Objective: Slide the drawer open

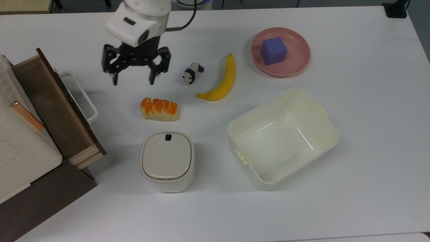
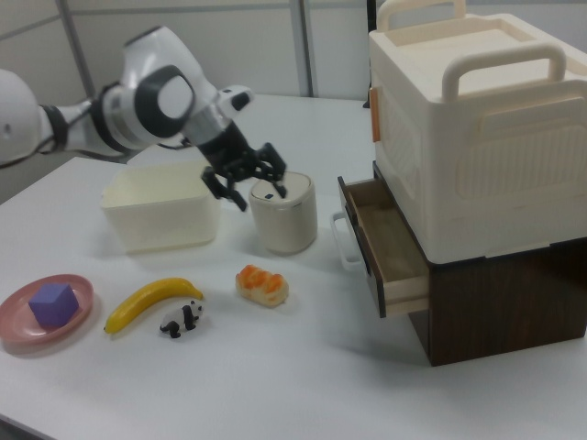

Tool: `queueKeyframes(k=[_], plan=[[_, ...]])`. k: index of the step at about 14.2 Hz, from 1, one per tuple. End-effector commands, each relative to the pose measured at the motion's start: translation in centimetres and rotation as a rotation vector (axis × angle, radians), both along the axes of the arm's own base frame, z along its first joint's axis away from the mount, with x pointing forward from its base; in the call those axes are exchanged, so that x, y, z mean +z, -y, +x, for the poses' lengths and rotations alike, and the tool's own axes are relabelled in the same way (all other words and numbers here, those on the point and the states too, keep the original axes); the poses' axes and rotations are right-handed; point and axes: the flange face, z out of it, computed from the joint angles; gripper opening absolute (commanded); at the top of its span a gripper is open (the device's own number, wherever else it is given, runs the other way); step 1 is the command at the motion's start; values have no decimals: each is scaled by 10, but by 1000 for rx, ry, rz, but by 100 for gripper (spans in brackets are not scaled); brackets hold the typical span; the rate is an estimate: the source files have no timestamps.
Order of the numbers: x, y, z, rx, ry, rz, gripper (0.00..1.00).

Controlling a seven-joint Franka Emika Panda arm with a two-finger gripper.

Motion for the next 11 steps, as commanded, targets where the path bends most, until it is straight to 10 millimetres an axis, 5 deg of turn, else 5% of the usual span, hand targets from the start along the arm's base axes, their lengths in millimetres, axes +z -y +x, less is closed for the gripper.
queueKeyframes(k=[1, 7, 11], plan=[[31, -34, -23, -151, -30, 117, 100], [95, -65, -51, -296, -147, 318, 100], [110, -66, -62, -404, -127, 354, 100]])
